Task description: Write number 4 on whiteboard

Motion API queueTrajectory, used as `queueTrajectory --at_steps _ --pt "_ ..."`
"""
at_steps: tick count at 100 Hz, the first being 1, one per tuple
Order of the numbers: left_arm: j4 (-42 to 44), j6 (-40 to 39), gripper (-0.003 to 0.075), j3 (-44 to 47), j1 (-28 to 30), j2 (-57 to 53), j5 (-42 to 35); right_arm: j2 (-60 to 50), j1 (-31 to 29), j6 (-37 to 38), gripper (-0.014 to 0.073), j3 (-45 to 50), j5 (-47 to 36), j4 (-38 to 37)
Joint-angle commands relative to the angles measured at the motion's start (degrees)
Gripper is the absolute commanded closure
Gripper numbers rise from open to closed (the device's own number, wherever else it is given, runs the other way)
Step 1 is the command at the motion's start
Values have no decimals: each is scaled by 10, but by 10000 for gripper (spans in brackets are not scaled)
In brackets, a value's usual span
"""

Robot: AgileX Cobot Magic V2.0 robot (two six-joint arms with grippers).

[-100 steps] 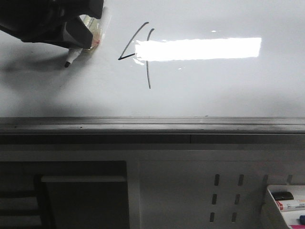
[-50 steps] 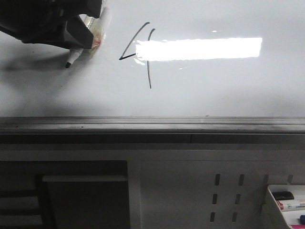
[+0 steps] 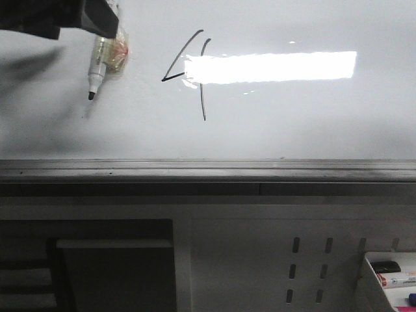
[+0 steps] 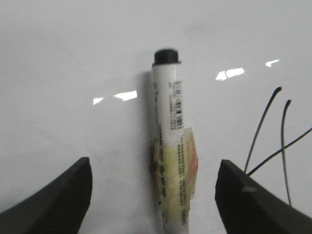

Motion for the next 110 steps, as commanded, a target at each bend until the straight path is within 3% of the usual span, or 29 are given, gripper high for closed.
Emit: queueTrajectory --at_steps 1,11,25,30,38,56,84,110 --pt "32 -3 224 -3 2 -61 5 -3 -4 -3 190 -14 -26 23" --pt "60 -3 226 15 2 -112 5 -3 -4 -3 229 -14 -51 23" --pt "104 -3 231 54 2 -197 5 -13 -4 -3 425 -14 -86 23" --pt "104 -3 259 70 2 -226 1 -20 -4 -3 527 -11 -92 23" --pt "104 -3 372 103 2 -284 1 -44 -4 -17 668 4 -115 23" --pt "104 -3 743 180 2 -388 2 -146 -4 -72 654 86 -174 23" --pt "90 -4 741 292 2 -533 35 -321 -4 -86 659 254 -183 24" --pt "67 -7 741 334 2 -647 11 -432 -4 -85 659 321 -177 33"
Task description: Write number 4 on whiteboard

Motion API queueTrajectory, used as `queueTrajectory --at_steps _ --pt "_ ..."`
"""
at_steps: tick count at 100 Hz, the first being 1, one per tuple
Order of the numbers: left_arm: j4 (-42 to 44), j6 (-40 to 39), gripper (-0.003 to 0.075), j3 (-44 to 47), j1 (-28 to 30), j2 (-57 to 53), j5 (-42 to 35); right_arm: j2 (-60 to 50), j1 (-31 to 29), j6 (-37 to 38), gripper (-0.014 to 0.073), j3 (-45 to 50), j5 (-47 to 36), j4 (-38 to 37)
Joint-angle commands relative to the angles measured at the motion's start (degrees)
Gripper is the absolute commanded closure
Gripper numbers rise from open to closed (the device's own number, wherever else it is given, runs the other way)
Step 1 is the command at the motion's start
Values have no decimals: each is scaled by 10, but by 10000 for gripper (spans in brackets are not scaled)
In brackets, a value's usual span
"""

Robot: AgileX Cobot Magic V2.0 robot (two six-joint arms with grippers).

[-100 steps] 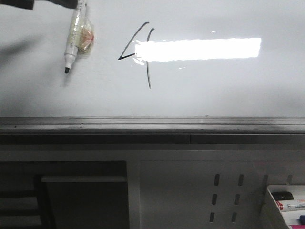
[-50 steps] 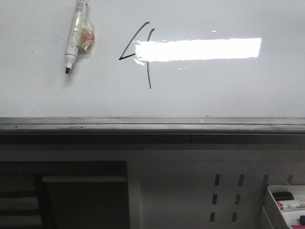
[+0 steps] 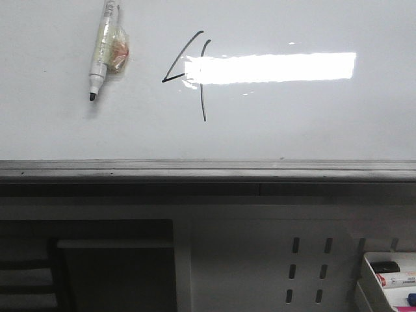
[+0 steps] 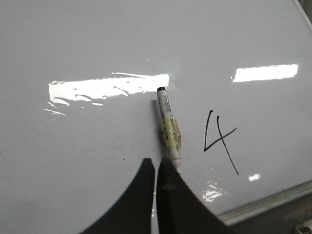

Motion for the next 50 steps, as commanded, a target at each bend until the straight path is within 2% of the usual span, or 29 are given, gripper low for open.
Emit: queueTrajectory --at_steps 1,19,50 --pt "-4 -7 741 -15 2 -18 -13 -15 -3 -7 659 -1 -19 27" --pt "-33 -7 741 -15 2 -23 -24 -18 -3 -7 659 0 -31 31" --pt "-33 -7 741 -13 2 -23 -24 -18 -3 -7 659 0 -34 31"
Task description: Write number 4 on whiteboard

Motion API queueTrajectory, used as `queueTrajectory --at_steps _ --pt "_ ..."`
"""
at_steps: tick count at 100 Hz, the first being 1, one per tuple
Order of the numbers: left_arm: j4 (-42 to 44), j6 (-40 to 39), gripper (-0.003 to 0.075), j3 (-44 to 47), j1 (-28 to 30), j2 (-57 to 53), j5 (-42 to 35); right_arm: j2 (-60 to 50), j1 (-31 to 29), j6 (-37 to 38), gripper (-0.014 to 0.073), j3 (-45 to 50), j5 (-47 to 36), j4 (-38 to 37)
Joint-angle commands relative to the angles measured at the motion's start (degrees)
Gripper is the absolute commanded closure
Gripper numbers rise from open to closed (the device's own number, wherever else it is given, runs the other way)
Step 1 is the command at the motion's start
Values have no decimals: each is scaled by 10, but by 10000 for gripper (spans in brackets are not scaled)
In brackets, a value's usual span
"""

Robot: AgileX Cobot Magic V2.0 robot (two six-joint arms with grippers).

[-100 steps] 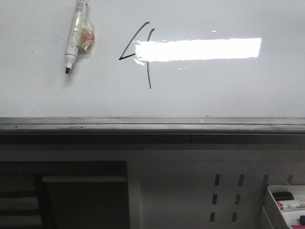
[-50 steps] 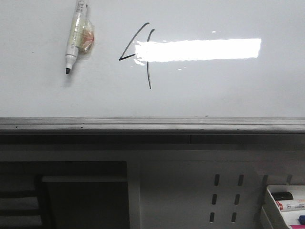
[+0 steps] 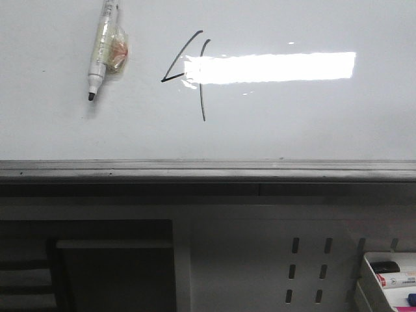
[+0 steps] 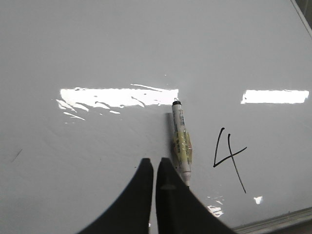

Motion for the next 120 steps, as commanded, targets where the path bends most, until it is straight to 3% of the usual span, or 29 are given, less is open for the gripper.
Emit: queueTrajectory --at_steps 1,57,68,76,85,102,113,120 --pt "1 -7 741 -15 2 5 5 7 -3 -7 659 -15 -24 21" --pt "1 -7 741 -15 2 5 4 7 -3 -7 659 -15 -25 21" --pt "35 -37 741 -12 3 5 -37 7 -3 -7 659 -15 -25 21" --pt "165 -162 741 -4 22 12 -53 7 -3 -7 659 -15 -25 21" --pt "384 -343 741 0 70 21 -37 7 -3 -7 659 -15 -25 21" --pt "705 -639 741 0 184 22 105 7 -3 -7 659 -15 -25 21" --pt "843 -789 741 3 241 9 163 7 -3 -7 659 -15 -25 21" --pt "879 -817 741 17 255 -9 143 7 -3 -7 659 -15 -25 21"
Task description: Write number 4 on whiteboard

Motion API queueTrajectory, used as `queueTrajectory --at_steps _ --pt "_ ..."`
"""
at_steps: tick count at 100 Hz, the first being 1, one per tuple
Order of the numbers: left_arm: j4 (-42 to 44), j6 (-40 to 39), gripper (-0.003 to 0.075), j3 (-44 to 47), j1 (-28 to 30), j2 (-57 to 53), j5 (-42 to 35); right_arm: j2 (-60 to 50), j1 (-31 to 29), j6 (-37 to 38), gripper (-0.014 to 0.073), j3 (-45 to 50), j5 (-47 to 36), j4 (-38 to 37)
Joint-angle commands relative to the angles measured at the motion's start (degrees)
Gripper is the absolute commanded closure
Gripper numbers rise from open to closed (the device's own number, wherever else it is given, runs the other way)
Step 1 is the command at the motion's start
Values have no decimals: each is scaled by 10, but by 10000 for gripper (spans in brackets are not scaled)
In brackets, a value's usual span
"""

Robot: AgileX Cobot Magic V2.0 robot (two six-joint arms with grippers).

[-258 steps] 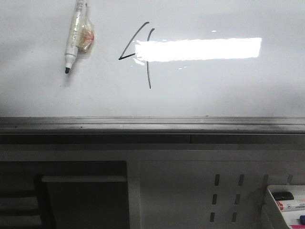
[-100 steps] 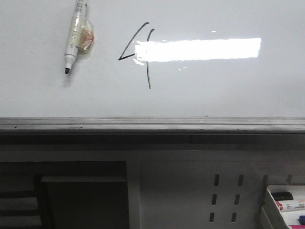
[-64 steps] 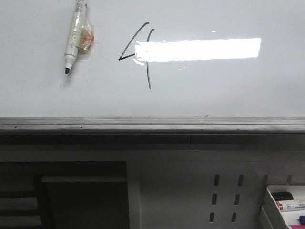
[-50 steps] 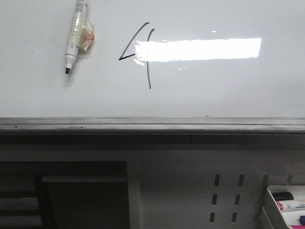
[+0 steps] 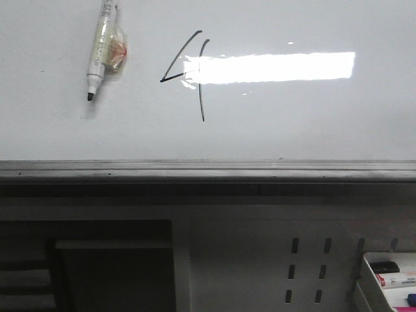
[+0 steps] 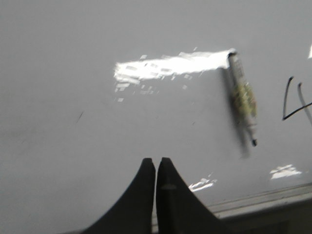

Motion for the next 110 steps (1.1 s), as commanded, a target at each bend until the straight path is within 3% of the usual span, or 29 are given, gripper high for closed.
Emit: queueTrajectory --at_steps 1,13,29,42,110 --pt "80 -84 741 0 19 -13 -41 7 -3 -4 659 -15 -24 19" --pt "96 -100 741 39 22 -42 -100 7 -3 -4 659 -15 -24 19" --pt "176 -177 741 72 26 -67 -109 7 -3 -4 659 -15 -24 19" --pt "171 -185 741 104 39 -67 -140 7 -3 -4 659 -15 -24 19" --pt "167 -188 741 103 40 -67 -129 7 -3 -4 659 -15 -25 19"
